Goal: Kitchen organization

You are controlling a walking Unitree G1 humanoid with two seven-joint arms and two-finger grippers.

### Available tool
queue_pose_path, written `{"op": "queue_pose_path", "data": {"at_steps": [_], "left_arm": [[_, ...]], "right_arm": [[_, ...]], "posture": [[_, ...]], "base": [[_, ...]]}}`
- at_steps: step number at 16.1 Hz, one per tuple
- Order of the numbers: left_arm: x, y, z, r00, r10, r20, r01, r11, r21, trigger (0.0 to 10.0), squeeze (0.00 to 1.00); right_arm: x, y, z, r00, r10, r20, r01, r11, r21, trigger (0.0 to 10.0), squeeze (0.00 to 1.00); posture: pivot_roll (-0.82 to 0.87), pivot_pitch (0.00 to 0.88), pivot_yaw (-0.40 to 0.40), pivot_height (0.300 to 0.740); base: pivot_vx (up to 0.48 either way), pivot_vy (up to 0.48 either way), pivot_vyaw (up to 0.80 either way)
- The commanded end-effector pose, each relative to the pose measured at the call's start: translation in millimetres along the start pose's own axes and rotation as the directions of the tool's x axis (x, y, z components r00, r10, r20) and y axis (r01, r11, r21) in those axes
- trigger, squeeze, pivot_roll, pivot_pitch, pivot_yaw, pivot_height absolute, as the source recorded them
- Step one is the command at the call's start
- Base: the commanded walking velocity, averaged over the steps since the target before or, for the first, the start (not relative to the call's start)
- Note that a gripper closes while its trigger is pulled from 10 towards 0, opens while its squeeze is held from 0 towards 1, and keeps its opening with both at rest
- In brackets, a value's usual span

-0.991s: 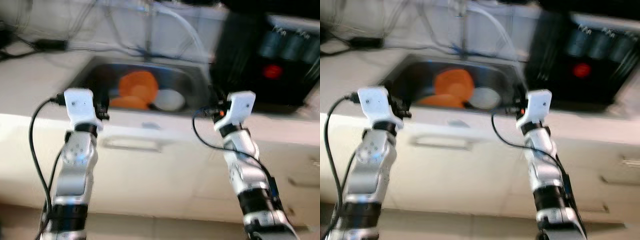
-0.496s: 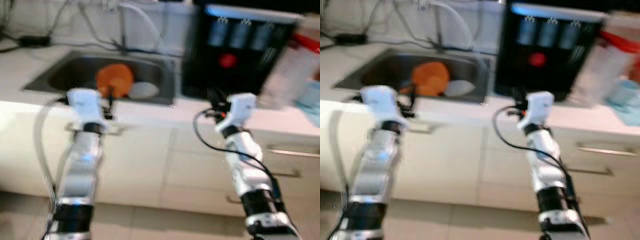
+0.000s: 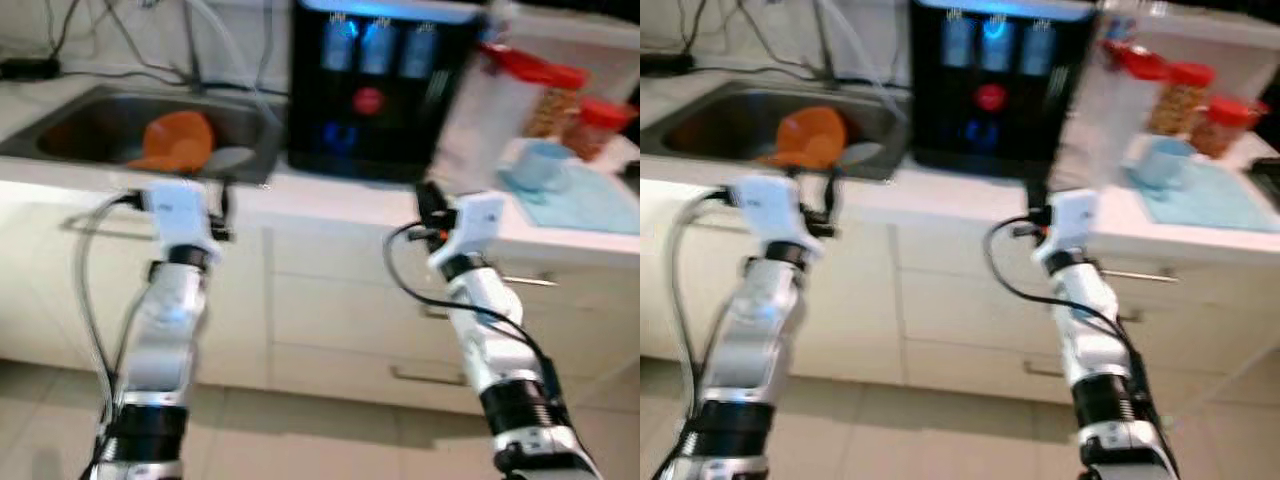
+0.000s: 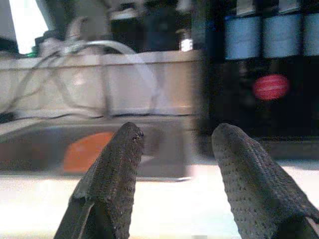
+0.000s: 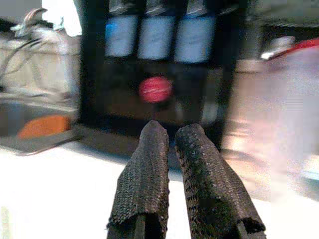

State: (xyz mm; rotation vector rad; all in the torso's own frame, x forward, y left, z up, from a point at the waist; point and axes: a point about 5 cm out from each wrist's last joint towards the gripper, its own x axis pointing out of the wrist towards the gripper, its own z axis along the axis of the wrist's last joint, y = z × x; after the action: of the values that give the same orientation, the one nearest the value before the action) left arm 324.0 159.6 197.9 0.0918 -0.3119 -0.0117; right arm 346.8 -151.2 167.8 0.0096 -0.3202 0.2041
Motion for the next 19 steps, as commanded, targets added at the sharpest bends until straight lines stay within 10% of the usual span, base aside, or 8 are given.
{"op": "queue_pose_path", "data": {"at_steps": [1, 8, 12, 19], "left_arm": [[1.4, 5.0, -0.4, 1.0, 0.01, -0.004, -0.01, 1.0, 0.015, 10.0, 0.0], [-1.3, 5.7, -10.6, 0.999, 0.002, -0.038, -0.001, 1.0, 0.014, 10.0, 0.0], [-20.9, 10.4, -59.4, 0.976, -0.004, -0.217, 0.006, 1.0, 0.007, 10.0, 0.0], [-92.4, 24.5, -155.9, 0.81, 0.004, -0.587, 0.027, 0.999, 0.044, 10.0, 0.0]], "right_arm": [[2.5, 1.6, 2.2, 1.0, 0.001, 0.01, -0.001, 1.0, 0.014, 10.0, 0.0], [-5.6, -25.3, -16.2, 0.989, -0.124, -0.079, 0.127, 0.991, 0.046, 10.0, 0.0], [-21.9, -45.6, -41.9, 0.954, -0.224, -0.198, 0.237, 0.971, 0.044, 10.0, 0.0], [-78.1, -39.0, -107.9, 0.846, -0.182, -0.501, 0.198, 0.98, -0.021, 10.0, 0.0]], "posture": [[0.09, 0.0, -0.034, 0.74], [0.08, 0.0, -0.039, 0.74], [0.07, 0.0, -0.036, 0.74], [0.06, 0.0, -0.041, 0.74]], "base": [[0.0, -0.48, 0.0], [0.0, -0.471, 0.0], [0.0, 0.0, 0.0], [0.0, 0.0, 0.0]]}}
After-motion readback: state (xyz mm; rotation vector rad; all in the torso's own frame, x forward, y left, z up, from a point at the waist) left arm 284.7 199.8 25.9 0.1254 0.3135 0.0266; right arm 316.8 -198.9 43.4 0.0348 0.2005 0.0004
